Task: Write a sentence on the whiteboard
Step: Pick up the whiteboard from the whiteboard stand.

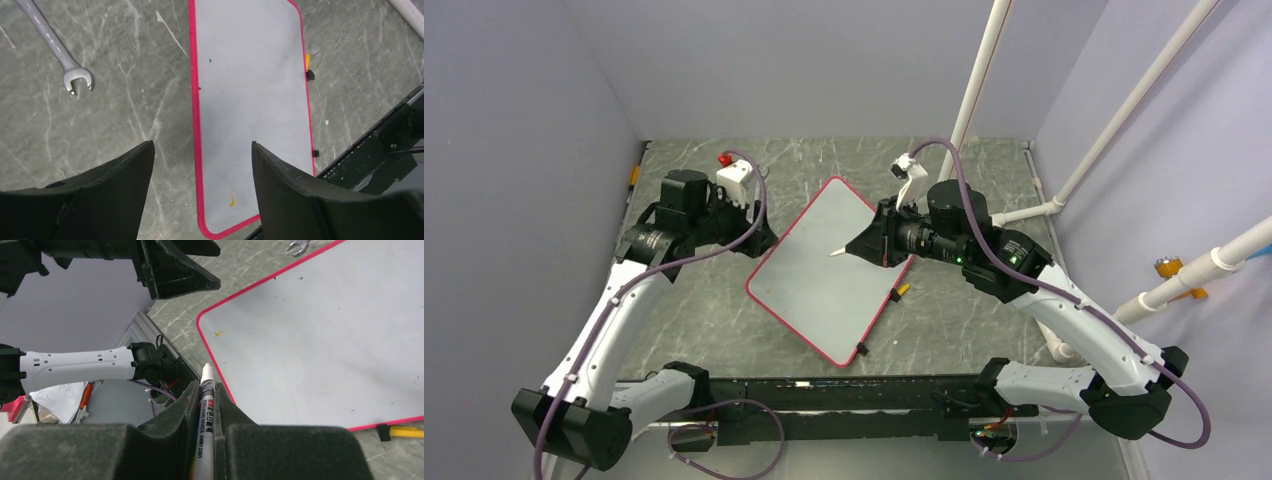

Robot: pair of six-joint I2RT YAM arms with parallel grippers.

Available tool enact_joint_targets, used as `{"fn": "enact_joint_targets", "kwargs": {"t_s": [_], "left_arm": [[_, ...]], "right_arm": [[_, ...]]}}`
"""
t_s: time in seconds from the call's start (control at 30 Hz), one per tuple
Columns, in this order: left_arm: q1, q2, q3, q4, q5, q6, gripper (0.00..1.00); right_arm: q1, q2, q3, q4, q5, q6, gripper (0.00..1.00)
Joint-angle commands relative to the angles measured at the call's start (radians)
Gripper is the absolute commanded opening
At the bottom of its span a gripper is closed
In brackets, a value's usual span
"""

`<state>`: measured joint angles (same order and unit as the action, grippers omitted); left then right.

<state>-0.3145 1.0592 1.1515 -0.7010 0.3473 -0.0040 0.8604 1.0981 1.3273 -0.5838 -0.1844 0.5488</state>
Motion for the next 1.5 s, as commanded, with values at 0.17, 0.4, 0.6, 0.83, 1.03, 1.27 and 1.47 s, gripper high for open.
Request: {"fn": "enact_joint_targets", "kwargs": {"t_s": [0.17,0.4,0.6,0.83,1.03,1.27,1.47], "left_arm": [[0.163,0.086,-0.077,0.074,0.334,-0.135,0.63],[0.184,0.165,-0.109,0.111,0.393,-0.151,0.57],[0.192,0.231,-0.097,0.114,0.421,-0.146,0.45],[0.192,0.28,-0.084,0.097,0.441,-0.147,0.41],[0.192,0.307,-0.069,0.09,0.488,-0.146,0.33],[0.192,0.322,-0.067,0.107,0.555,-0.149,0.26],[0.189,0.356,-0.06,0.114,0.621,-0.148,0.21]], "right_arm": [[-0.003,-0.022,-0.014,0.018,-0.029,-0.013,0.0],[-0.003,-0.026,-0.026,0.027,-0.048,-0.009,0.0],[-0.003,-0.029,-0.034,0.027,-0.049,-0.009,0.0],[-0.003,-0.036,-0.048,0.029,-0.051,-0.011,0.0],[-0.003,-0.045,-0.068,0.035,-0.055,-0.007,0.0],[-0.002,-0.061,-0.086,0.036,-0.051,-0.006,0.0],[-0.002,-0.07,-0.095,0.04,-0.053,-0.001,0.0]]}}
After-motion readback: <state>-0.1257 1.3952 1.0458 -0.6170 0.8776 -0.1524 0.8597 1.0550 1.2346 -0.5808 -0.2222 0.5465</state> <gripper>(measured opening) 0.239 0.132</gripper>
